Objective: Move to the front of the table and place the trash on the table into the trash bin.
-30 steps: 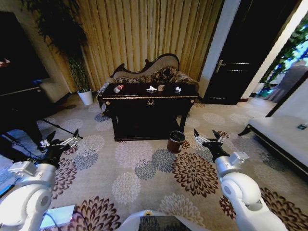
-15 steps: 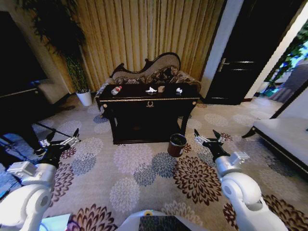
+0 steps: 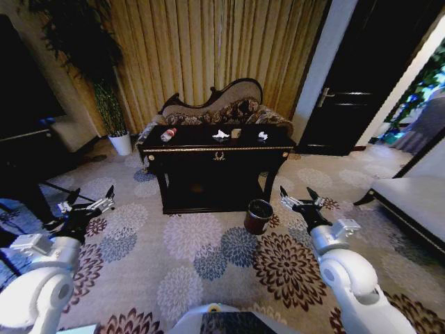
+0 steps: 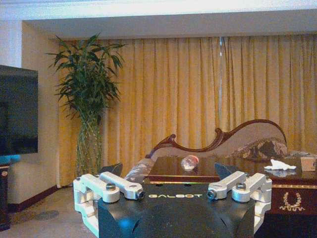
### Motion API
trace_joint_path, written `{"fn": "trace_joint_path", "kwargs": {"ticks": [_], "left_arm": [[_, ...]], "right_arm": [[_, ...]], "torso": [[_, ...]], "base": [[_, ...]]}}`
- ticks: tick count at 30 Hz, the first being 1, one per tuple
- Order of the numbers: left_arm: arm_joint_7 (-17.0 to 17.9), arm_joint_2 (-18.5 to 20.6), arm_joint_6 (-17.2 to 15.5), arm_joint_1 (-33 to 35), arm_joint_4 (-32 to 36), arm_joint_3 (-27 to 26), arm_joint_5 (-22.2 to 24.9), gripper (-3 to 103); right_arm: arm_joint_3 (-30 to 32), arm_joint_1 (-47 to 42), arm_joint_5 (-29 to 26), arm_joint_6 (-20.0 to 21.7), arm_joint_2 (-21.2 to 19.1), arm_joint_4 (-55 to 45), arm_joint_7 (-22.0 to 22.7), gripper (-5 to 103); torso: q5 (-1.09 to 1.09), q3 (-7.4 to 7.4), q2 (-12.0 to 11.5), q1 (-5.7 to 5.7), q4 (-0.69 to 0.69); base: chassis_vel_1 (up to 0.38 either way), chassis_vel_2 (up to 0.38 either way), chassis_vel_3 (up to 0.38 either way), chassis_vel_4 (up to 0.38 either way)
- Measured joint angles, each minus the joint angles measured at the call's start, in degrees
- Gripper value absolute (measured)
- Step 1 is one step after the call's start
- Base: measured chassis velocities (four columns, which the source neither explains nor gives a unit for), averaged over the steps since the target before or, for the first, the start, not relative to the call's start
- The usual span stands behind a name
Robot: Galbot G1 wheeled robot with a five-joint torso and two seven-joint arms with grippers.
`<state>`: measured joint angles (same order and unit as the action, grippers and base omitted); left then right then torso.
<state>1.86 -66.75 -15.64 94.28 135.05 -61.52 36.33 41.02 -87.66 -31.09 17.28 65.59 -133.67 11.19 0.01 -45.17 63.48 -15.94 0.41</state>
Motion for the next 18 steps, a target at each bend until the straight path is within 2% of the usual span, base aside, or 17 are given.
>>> {"fn": "trace_joint_path", "kwargs": {"ticks": [18], "left_arm": [[-0.04, 0.09, 0.12, -0.24, -0.4, 0.27, -0.03, 100]], "right_arm": [[-0.29, 0.22, -0.03, 0.0, 0.03, 0.27, -0.08, 100]], "torso": [[-0.02, 0.0, 0.0, 0.0, 0.0]], "base": [[-0.156, 0.16, 0.159, -0.169]]}}
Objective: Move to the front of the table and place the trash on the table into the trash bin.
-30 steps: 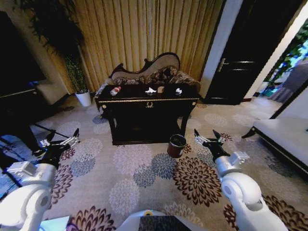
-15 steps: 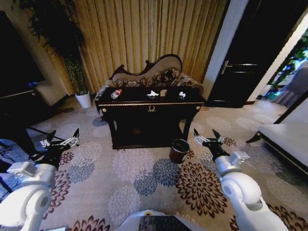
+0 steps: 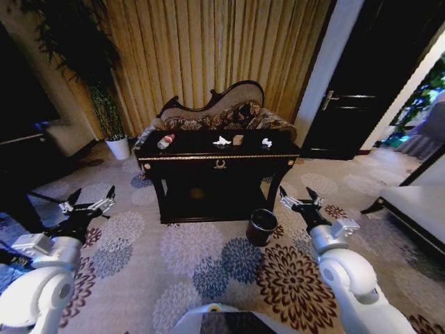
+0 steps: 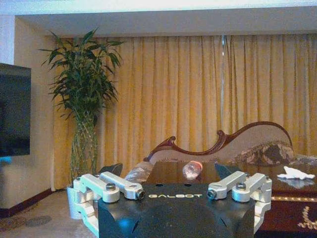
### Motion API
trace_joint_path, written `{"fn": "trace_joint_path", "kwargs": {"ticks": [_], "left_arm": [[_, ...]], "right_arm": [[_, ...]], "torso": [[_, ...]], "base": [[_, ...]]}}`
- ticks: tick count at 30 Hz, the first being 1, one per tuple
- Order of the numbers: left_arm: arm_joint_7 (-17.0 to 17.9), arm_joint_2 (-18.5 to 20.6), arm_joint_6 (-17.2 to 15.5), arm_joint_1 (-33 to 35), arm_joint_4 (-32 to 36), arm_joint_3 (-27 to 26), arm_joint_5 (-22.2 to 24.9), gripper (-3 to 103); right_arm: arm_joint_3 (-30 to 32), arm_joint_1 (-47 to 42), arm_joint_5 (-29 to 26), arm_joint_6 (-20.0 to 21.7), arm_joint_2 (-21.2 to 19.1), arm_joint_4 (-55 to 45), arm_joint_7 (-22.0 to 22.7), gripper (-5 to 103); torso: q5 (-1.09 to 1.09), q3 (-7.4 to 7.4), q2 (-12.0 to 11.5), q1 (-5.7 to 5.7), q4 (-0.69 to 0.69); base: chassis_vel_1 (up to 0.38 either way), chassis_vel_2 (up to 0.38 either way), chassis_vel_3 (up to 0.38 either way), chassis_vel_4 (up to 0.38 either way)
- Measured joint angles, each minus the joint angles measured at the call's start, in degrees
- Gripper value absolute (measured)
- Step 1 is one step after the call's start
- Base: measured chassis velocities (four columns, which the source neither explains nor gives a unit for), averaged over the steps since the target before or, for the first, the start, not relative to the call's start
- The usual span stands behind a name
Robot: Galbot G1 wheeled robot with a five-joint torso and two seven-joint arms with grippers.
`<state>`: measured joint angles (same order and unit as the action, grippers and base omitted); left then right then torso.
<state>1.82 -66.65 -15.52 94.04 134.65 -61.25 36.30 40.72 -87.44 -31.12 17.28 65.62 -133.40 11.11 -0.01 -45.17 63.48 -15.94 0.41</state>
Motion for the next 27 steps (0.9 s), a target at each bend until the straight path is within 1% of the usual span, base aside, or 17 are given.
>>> {"fn": "trace_joint_path", "kwargs": {"ticks": [1, 6, 9, 15, 19, 22, 24, 27], "left_arm": [[-0.04, 0.02, 0.03, -0.01, -0.02, 0.0, 0.0, 100], [-0.2, 0.02, 0.07, -0.01, -0.06, -0.02, 0.0, 100], [-0.3, -0.01, 0.15, 0.03, -0.07, -0.15, 0.0, 100], [-0.37, -0.03, 0.31, 0.12, -0.08, -0.21, 0.0, 100], [-0.41, -0.09, 0.37, 0.17, -0.05, -0.21, 0.0, 100], [-0.41, -0.11, 0.4, 0.2, -0.02, -0.22, 0.0, 100], [-0.42, -0.15, 0.45, 0.25, 0.04, -0.32, 0.0, 100], [-0.42, -0.17, 0.52, 0.3, 0.07, -0.39, 0.01, 100]], "right_arm": [[0.0, -0.01, 0.0, 0.0, 0.03, 0.01, 0.0, 100], [-0.04, 0.02, -0.01, 0.0, 0.07, 0.03, 0.01, 100], [-0.09, 0.03, -0.01, 0.0, 0.08, 0.02, 0.0, 100], [-0.1, -0.01, -0.01, 0.0, 0.08, -0.01, 0.0, 100], [-0.11, -0.04, -0.01, 0.0, 0.08, -0.12, 0.01, 100], [-0.11, -0.07, -0.01, 0.0, 0.09, -0.18, 0.01, 100], [-0.11, -0.08, -0.01, 0.0, 0.13, -0.26, 0.01, 100], [-0.18, -0.09, 0.0, 0.0, 0.2, -0.33, 0.01, 100]], "torso": [[0.02, 0.0, 0.0, 0.0, -0.01], [-0.01, 0.0, 0.0, 0.0, 0.02], [0.0, 0.0, 0.0, 0.0, -0.01], [0.03, 0.0, 0.0, 0.0, -0.01], [-0.01, 0.0, 0.0, 0.0, 0.02], [-0.01, 0.0, 0.0, 0.0, 0.02], [-0.01, 0.0, 0.0, 0.0, -0.02], [0.01, 0.0, 0.0, 0.0, -0.01]], "base": [[-0.198, 0.186, 0.195, -0.191], [-0.174, 0.149, 0.167, -0.144], [-0.153, 0.161, 0.161, -0.133], [-0.169, 0.178, 0.176, -0.163], [-0.202, 0.151, 0.169, -0.202], [-0.164, 0.188, 0.173, -0.202], [-0.161, 0.212, 0.165, -0.205], [-0.173, 0.203, 0.167, -0.188]]}}
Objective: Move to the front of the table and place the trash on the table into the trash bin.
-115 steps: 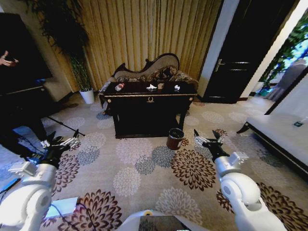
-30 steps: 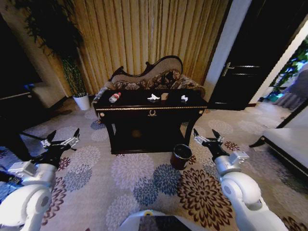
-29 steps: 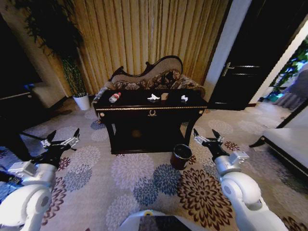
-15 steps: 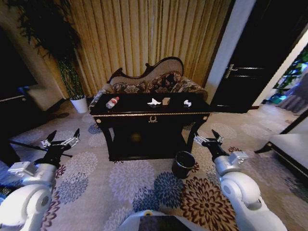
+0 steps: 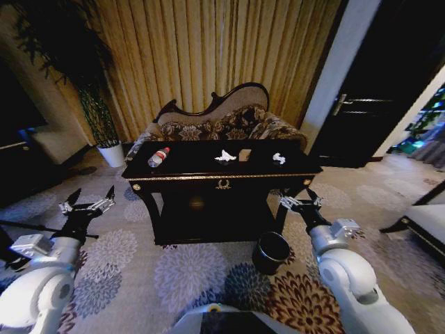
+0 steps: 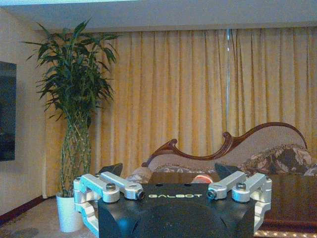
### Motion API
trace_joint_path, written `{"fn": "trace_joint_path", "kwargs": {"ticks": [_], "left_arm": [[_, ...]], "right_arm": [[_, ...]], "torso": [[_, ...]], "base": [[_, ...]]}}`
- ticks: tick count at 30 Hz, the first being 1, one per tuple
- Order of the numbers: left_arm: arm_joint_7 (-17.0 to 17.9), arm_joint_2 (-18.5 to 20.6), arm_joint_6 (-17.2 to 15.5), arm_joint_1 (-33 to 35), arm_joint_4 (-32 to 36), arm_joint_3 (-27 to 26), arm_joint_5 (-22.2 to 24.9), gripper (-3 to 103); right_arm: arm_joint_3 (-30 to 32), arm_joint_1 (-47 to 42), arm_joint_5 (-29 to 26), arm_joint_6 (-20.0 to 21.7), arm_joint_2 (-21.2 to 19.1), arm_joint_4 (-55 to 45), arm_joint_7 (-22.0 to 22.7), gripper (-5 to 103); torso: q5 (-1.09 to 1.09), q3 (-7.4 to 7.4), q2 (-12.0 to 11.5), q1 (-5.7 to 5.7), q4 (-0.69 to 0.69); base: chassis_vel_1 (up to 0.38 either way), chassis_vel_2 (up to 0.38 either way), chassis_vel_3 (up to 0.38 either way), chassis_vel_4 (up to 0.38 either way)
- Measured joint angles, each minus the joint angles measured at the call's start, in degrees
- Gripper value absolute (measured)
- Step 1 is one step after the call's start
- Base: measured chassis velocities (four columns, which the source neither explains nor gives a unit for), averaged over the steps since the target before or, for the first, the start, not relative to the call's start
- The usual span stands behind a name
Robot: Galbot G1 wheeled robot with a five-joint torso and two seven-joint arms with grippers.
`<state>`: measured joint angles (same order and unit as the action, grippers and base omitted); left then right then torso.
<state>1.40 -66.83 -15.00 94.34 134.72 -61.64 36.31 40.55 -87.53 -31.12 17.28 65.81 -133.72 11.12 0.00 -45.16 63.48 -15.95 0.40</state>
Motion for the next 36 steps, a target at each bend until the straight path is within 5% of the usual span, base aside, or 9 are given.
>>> {"fn": "trace_joint_path", "kwargs": {"ticks": [36], "left_arm": [[-0.08, -0.11, 0.26, 0.96, 1.13, -0.23, 0.08, 100]], "right_arm": [[-1.32, 1.6, 0.93, -0.73, -0.33, 1.14, 0.64, 100]], "torso": [[-0.01, -0.01, -0.01, -0.03, 0.01]], "base": [[-0.151, 0.146, 0.149, -0.15]]}}
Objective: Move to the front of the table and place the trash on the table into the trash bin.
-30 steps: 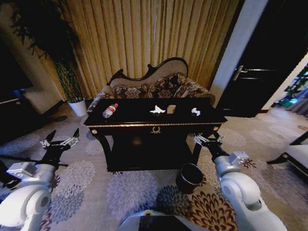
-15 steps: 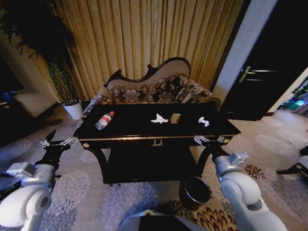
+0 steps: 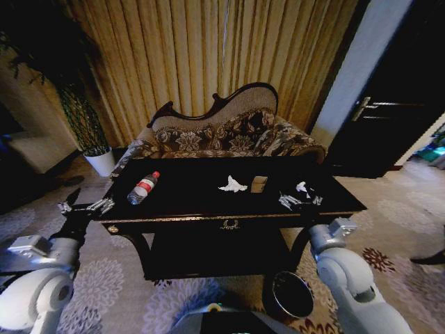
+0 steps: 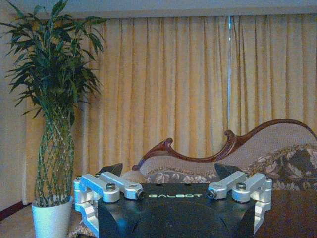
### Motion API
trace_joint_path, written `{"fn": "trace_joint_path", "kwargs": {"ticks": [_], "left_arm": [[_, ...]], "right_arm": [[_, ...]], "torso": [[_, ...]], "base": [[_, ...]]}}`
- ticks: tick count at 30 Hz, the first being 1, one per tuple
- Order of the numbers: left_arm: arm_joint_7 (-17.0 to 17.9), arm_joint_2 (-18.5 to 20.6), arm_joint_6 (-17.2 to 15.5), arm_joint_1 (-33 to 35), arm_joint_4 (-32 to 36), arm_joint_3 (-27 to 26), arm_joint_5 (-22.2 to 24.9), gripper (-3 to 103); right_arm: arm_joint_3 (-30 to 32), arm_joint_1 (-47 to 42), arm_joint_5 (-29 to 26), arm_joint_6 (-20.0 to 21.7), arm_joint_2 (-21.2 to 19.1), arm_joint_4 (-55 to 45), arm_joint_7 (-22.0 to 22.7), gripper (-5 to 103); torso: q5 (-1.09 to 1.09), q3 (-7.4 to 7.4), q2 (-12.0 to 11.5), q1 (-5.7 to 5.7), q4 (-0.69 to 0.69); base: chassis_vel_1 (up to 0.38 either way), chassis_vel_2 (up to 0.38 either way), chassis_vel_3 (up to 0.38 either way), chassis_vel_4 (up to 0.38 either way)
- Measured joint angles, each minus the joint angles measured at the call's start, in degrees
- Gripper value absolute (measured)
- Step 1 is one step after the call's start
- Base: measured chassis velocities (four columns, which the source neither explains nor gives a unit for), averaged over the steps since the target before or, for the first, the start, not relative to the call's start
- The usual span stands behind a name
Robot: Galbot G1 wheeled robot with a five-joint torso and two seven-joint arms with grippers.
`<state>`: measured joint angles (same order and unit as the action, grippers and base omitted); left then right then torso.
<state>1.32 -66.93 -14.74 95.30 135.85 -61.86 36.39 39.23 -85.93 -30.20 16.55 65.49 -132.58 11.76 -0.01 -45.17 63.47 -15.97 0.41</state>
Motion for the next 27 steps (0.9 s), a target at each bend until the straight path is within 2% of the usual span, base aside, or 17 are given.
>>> {"fn": "trace_joint_path", "kwargs": {"ticks": [9, 18, 21, 24, 27], "left_arm": [[0.01, 0.11, 0.06, 0.15, 0.53, -0.24, 0.09, 100], [0.02, 0.38, 0.05, 0.48, 1.15, -0.9, 0.25, 100], [0.03, 0.3, -0.07, 0.5, 1.23, -1.11, 0.3, 100], [0.05, 0.15, -0.11, 0.49, 1.23, -1.03, 0.3, 100], [0.07, -0.3, -0.19, 0.44, 1.16, -0.54, 0.23, 100]], "right_arm": [[-0.78, 4.64, -2.91, 3.53, -2.68, 2.69, 2.4, 100], [-1.98, 11.64, -4.42, 6.75, -6.98, 10.05, 4.45, 100], [-1.48, 13.64, -6.8, 8.92, -10.32, 12.43, 4.71, 100], [-1.03, 13.96, -7.76, 10.09, -11.44, 12.94, 4.73, 100], [0.61, 14.18, -10.89, 14.39, -14.03, 13.4, 4.74, 100]], "torso": [[0.02, 0.01, 0.03, 0.05, 0.0], [0.02, 0.01, 0.02, 0.03, -0.01], [0.02, 0.0, 0.01, 0.02, 0.0], [0.01, 0.0, 0.01, 0.02, 0.0], [0.02, 0.0, 0.01, 0.02, 0.0]], "base": [[0.0, 0.0, 0.0, 0.0], [0.0, 0.0, 0.0, 0.0], [0.0, 0.0, 0.0, 0.0], [0.0, 0.0, 0.0, 0.0], [0.0, 0.0, 0.0, 0.0]]}}
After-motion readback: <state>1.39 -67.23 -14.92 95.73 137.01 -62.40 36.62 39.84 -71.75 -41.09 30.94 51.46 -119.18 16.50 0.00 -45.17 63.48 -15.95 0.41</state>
